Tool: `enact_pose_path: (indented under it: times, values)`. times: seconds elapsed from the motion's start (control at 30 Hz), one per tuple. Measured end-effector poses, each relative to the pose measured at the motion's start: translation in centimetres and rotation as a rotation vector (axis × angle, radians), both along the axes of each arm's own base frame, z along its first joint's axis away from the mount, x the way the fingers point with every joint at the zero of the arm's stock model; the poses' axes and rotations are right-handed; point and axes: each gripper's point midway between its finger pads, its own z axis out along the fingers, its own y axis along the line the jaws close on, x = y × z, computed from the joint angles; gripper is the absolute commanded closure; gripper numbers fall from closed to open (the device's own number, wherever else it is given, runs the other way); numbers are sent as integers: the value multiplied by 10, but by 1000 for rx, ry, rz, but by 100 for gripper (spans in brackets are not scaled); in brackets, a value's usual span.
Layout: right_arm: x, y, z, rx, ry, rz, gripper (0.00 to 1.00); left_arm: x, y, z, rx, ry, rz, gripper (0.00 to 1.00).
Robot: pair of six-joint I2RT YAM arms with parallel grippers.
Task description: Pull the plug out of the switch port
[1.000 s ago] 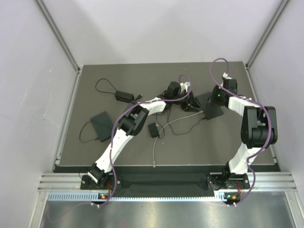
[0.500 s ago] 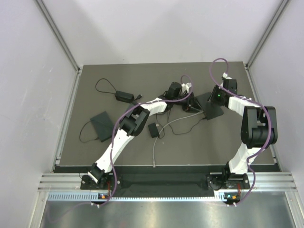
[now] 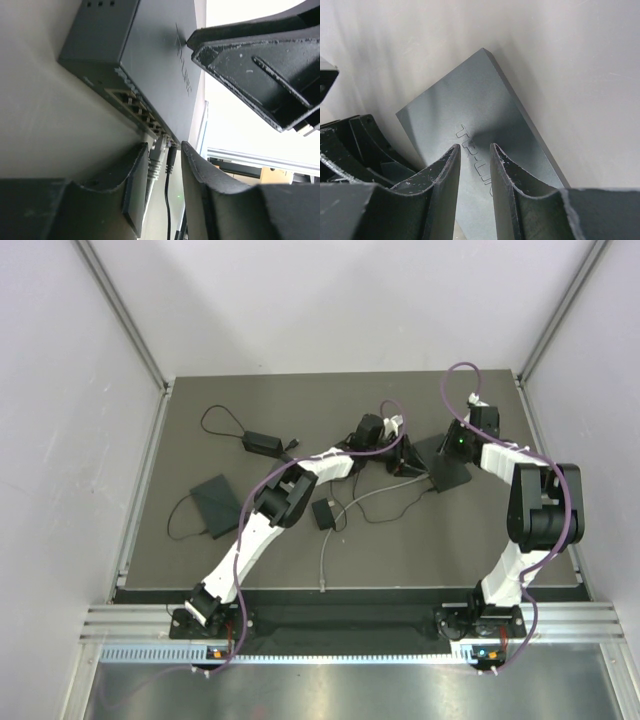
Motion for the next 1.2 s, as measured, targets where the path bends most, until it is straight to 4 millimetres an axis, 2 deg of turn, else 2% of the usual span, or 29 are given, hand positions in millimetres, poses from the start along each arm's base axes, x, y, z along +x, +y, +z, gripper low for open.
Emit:
enact_pose_path:
  times: [0.4, 0.67, 0.87, 1.2]
  values:
    - [0, 0, 0, 0, 0, 0, 69, 2, -6, -3, 18, -13, 19, 62]
    - [0, 0, 0, 0, 0, 0, 68, 1, -6, -5, 20, -56, 3, 71]
    - [1, 0, 0, 1, 2, 1, 69, 1, -6, -4, 13, -76, -8, 72]
    - [1, 0, 0, 1, 2, 2, 69, -1, -5, -3, 2, -99, -30, 64]
